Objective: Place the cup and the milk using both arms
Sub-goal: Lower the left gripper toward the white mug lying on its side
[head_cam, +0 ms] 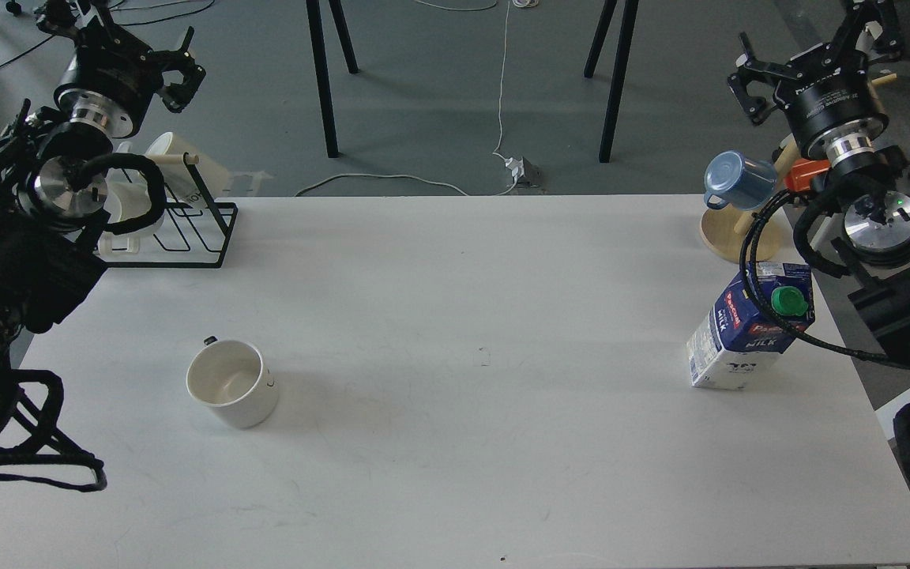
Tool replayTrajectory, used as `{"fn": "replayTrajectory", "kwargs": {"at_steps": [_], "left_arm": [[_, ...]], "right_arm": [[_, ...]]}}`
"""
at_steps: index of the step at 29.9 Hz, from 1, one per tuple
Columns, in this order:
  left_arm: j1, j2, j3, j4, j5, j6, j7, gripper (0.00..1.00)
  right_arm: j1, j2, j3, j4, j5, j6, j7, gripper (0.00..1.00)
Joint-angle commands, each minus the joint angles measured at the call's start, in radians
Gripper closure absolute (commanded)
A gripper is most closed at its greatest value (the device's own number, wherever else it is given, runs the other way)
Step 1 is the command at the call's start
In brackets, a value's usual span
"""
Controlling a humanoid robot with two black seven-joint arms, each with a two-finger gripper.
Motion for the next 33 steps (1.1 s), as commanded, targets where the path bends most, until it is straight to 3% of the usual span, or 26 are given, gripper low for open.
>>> {"fn": "replayTrajectory", "kwargs": {"at_steps": [1,10,15,24,33], "left_arm": [[0.002,-0.001,0.002,0.000,0.000,0.000,-0.001,0.00],[0.046,0.007,0.015,-0.011,0.005,0.000,0.009,0.00],[0.077,0.037,0.106,-0.077,0.008,0.000,0.009,0.00],[0.089,0.359,0.244,-0.466,0.111,0.000,-0.001,0.00],[0.170,0.721,0.249,-0.897,0.610,0.000,-0.004,0.07]], "right_arm": [[0.001,0.000,-0.001,0.002,0.000,0.000,0.002,0.00],[-0.003,-0.001,0.005,0.018,0.001,0.000,0.002,0.00],[-0.003,-0.001,0.012,0.049,0.001,0.000,0.010,0.00],[-0.009,0.000,0.034,0.086,0.001,0.000,0.016,0.00],[-0.015,0.000,0.038,0.086,0.001,0.000,0.015,0.00]]}}
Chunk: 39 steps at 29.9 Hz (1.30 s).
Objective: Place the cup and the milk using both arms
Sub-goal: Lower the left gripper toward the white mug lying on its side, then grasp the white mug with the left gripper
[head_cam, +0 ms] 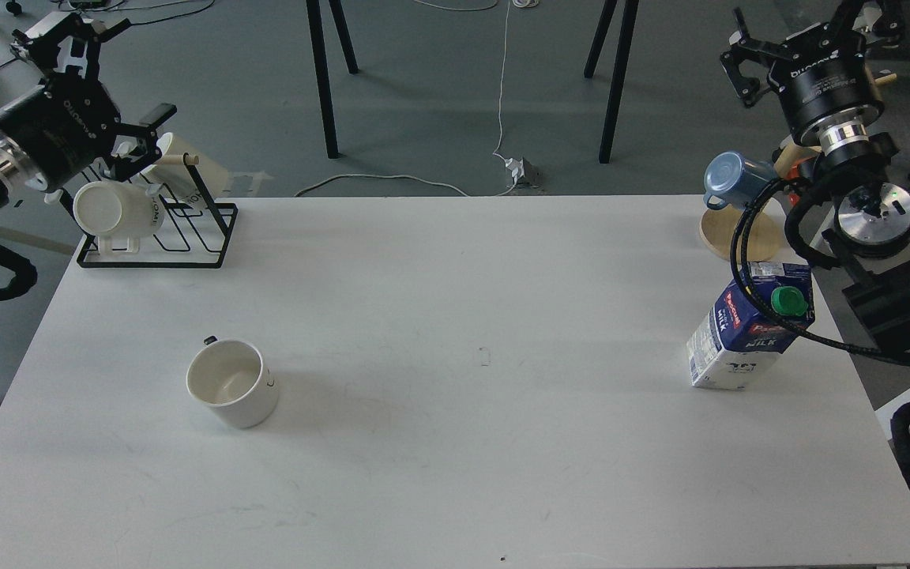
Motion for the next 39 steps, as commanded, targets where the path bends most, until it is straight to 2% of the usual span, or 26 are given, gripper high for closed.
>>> {"fn": "replayTrajectory", "kwargs": {"at_steps": [1,5,8,10,13,17,22,28,35,38,39], "left_arm": [[0.013,0.137,0.003,-0.167,0.262,0.000,0.000,0.07],[0.062,0.188,0.002,-0.218,0.591,0.006,-0.008,0.07],[0.131,0.183,0.003,-0.218,0.843,0.111,-0.078,0.07],[0.185,0.176,0.003,-0.230,0.975,0.191,-0.097,0.07],[0.251,0.170,0.005,-0.272,1.089,0.291,-0.095,0.11],[0.312,0.141,0.029,-0.278,1.210,0.355,-0.097,0.15],[0.360,0.105,0.061,-0.266,1.472,0.481,-0.097,0.18],[0.396,0.052,0.065,-0.206,1.569,0.493,-0.091,0.22],[0.401,-0.034,0.065,-0.085,1.680,0.498,-0.094,0.41],[0.403,-0.051,0.060,-0.062,1.684,0.498,-0.095,0.60],[0.403,-0.053,0.061,-0.060,1.684,0.498,-0.100,0.70]], "right_arm": [[0.000,0.000,-0.001,0.000,0.000,0.000,-0.001,0.00],[-0.007,0.000,-0.002,0.000,0.000,0.000,-0.001,0.00],[-0.008,-0.001,-0.002,0.002,0.000,0.000,-0.001,0.00],[-0.016,-0.006,-0.002,0.002,0.000,0.000,-0.001,0.00],[-0.023,-0.012,-0.002,0.003,0.000,0.000,-0.001,0.00],[-0.034,-0.024,-0.002,0.008,0.000,0.000,-0.001,0.00],[-0.056,-0.043,-0.002,0.021,0.000,0.000,-0.001,0.00],[-0.062,-0.044,-0.002,0.023,-0.002,0.000,-0.001,0.00],[-0.063,-0.044,-0.002,0.023,-0.002,0.000,-0.001,0.00],[-0.065,-0.046,-0.002,0.022,-0.002,0.000,-0.001,0.00],[-0.066,-0.050,-0.002,0.021,-0.002,0.000,-0.001,0.00]]}}
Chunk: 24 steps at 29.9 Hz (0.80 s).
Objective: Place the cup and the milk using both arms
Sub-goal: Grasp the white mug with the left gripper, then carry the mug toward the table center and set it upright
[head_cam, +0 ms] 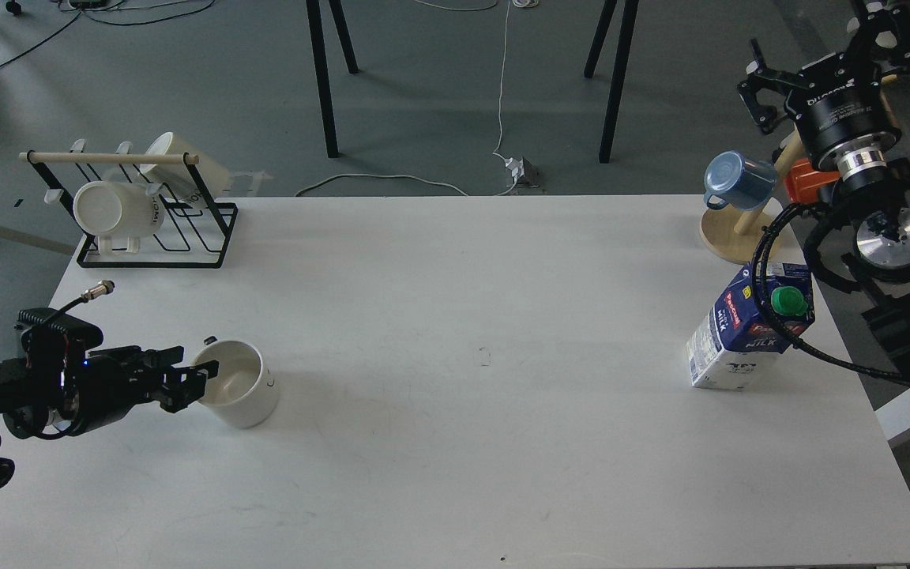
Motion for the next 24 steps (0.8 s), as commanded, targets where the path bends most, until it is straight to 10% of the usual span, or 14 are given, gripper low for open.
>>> {"fn": "replayTrajectory", "kwargs": {"at_steps": [1,13,24], "left_arm": [[-0.001,-0.012,-0.002,0.016,0.005,-0.004,-0.006,0.83],[-0.024,-0.004,-0.004,-0.006,0.007,-0.021,-0.055,0.98],[-0.369,-0.125,-0.002,-0.146,0.013,-0.365,-0.031,0.98]], "right_arm": [[-0.002,-0.015,0.000,-0.002,0.000,0.000,0.000,0.00],[-0.029,-0.036,0.002,-0.002,0.000,0.000,0.000,0.00],[-0.006,-0.053,0.040,0.003,0.000,0.000,-0.001,0.00]]}}
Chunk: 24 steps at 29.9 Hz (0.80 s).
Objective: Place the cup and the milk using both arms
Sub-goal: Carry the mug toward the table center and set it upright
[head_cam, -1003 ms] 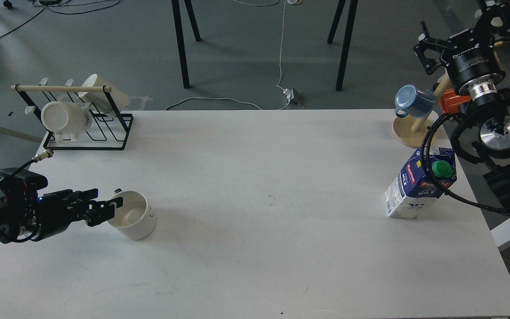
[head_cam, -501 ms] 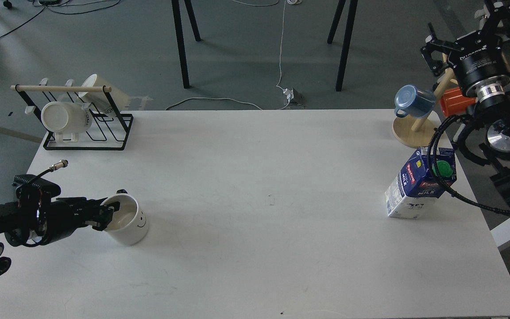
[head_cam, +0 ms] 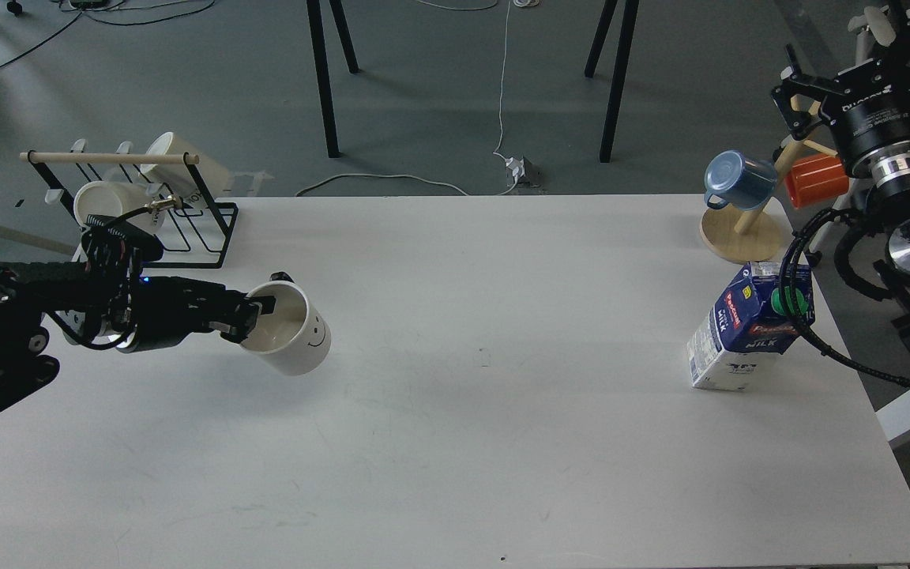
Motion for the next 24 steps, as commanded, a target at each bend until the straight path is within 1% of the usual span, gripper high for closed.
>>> {"fn": "replayTrajectory", "kwargs": {"at_steps": [1,4,6,10,13,17,21,23,24], "left_arm": [[-0.087,-0.132,0.004,-0.004,0.013,-0.089,0.054,0.98],[-0.102,-0.258,0.004,0.004,0.082,-0.122,0.135,0.98],[-0.110,-0.340,0.004,0.030,0.170,-0.145,0.166,0.98],[-0.105,-0.477,0.006,0.090,0.291,-0.169,0.172,0.97],[-0.096,-0.545,0.008,0.114,0.328,-0.170,0.183,0.97],[-0.095,-0.586,0.017,0.142,0.348,-0.170,0.212,0.95],[-0.091,-0.615,0.017,0.183,0.348,-0.170,0.213,0.92],[-0.091,-0.620,0.024,0.188,0.349,-0.172,0.213,0.88],[-0.091,-0.621,0.033,0.188,0.353,-0.172,0.213,0.83]], "right_arm": [[0.039,-0.002,0.014,0.000,-0.001,0.000,-0.003,0.00],[0.102,-0.008,0.012,-0.006,-0.003,0.000,-0.004,0.00],[0.135,-0.008,0.012,-0.007,-0.003,0.000,-0.008,0.00],[0.191,-0.002,0.007,-0.013,-0.003,-0.013,-0.009,0.00],[0.204,0.004,0.004,-0.012,-0.003,-0.033,-0.009,0.00],[0.209,0.006,0.001,-0.012,-0.003,-0.035,-0.011,0.00],[0.208,0.006,-0.002,-0.007,-0.004,-0.035,-0.009,0.00],[0.204,0.004,-0.002,-0.004,-0.004,-0.035,-0.011,0.00],[0.203,0.003,-0.002,-0.003,-0.004,-0.035,-0.011,0.00]]}}
